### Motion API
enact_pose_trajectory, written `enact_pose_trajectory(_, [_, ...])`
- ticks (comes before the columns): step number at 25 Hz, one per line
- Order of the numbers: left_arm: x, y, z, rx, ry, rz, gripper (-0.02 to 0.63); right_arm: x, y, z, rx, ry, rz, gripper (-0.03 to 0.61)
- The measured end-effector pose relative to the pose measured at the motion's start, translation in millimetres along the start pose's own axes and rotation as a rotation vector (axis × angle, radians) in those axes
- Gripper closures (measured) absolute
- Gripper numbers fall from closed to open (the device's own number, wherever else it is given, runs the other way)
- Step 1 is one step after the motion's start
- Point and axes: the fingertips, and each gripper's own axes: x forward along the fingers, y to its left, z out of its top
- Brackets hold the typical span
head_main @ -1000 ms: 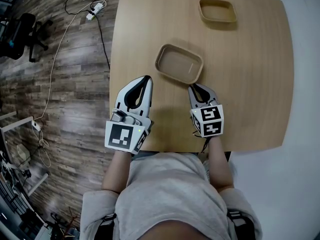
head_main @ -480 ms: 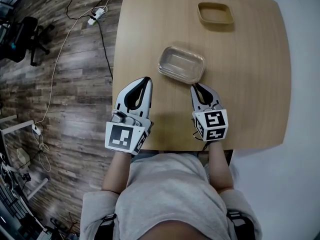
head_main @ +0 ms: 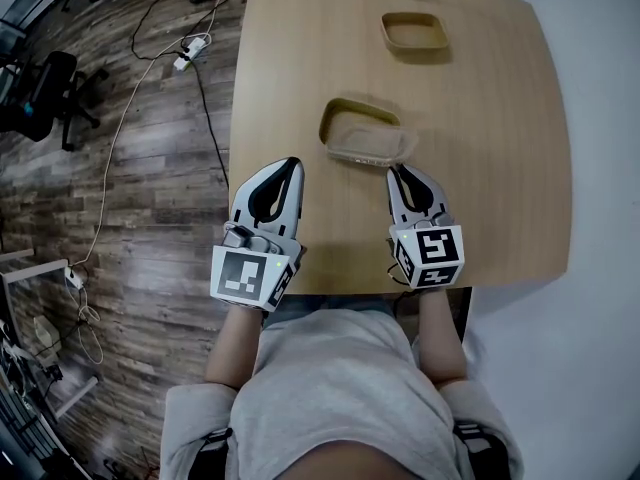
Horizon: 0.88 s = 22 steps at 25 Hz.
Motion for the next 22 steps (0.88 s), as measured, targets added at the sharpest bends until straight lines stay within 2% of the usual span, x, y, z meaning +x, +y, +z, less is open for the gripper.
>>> enact_pose_trajectory(22, [-72,-65,48,0.079,-0.138,-0.200,0.598,-147,31,45,0.005,-0.215,-0.219,0.529])
